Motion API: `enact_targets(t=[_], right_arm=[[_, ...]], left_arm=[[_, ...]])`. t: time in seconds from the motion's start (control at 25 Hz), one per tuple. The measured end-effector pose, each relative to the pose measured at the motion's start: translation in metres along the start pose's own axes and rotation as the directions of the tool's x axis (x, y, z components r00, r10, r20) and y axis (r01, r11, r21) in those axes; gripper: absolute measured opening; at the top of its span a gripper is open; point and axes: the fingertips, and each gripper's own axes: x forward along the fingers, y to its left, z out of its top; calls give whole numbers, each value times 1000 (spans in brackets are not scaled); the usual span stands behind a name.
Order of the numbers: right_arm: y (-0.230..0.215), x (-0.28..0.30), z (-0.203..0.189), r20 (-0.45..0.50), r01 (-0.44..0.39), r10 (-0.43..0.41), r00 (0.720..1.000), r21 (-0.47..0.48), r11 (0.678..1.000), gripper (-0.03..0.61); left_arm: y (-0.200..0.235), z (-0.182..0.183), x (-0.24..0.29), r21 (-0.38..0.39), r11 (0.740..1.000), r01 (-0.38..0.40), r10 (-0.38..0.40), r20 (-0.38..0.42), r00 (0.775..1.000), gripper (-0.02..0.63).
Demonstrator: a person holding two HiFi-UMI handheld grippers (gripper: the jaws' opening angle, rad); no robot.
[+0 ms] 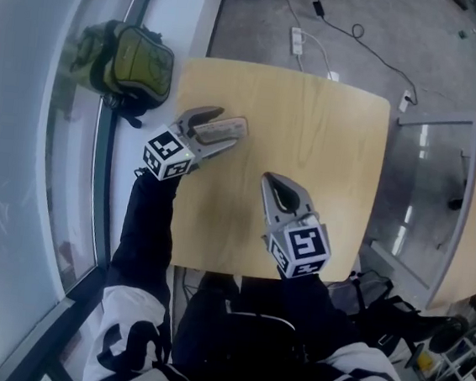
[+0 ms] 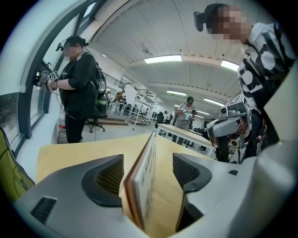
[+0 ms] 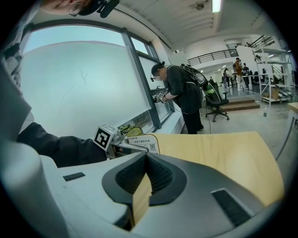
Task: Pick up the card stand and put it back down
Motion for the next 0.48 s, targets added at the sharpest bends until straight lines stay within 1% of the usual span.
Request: enact_targets(t=[0.2, 0.24, 0.36, 0.48], right_arm=[[-6, -4, -3, -6, 17, -17, 1000, 7, 1000, 21], [-7, -5, -3, -4, 17, -17, 1000, 6, 1000, 21], [-8, -6, -6, 3, 11, -11, 1000, 8, 1000, 21], [-6, -7, -8, -1, 8, -8, 1000, 11, 1000, 21]], left_arm=[[-9, 5, 14, 2, 997, 71, -71, 22, 997, 327], [-10, 5, 16, 3, 996, 84, -84, 24, 996, 301], [-12, 7, 19, 4, 993, 115, -115, 39, 993, 196], [-18, 8, 22, 6, 990, 141, -141, 47, 989, 52]])
